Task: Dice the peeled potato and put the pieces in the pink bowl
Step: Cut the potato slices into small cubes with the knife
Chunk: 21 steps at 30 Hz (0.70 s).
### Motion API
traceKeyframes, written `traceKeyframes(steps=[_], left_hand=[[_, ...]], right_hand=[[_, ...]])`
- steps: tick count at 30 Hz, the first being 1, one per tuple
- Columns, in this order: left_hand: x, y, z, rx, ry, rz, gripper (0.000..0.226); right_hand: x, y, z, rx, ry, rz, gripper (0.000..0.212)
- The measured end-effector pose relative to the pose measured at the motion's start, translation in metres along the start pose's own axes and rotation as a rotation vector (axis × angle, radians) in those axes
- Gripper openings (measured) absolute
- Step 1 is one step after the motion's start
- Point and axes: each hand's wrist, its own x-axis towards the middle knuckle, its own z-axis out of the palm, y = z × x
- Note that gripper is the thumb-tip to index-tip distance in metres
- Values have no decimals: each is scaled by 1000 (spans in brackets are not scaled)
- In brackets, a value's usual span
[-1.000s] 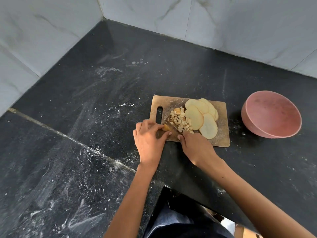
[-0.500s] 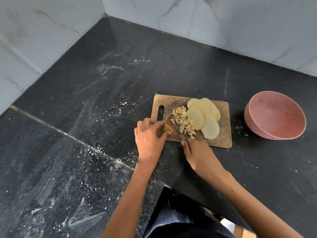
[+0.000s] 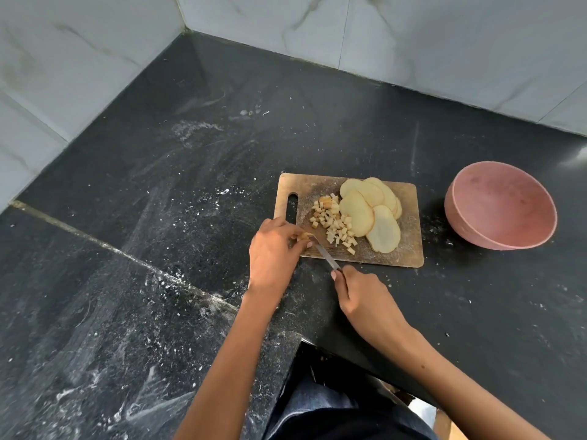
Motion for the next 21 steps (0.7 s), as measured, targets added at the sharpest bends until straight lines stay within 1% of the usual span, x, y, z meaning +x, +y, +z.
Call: traceKeyframes(steps=[4, 8, 13, 15, 21], left_hand=[[-7, 7, 2, -158, 47, -112, 16], [-10, 9, 7, -195, 80, -170, 17], [-14, 10, 11, -166, 96, -151, 20], [-15, 9, 12, -161, 99, -145, 22], [-12, 7, 10, -214, 106, -129, 18]], right_hand=[[5, 1, -7, -12, 36, 22, 31], [10, -6, -10, -57, 24, 23, 31], [19, -13, -9, -132, 1, 42, 31], [19, -13, -8, -134, 0, 35, 30], [19, -13, -6, -111, -19, 6, 31]])
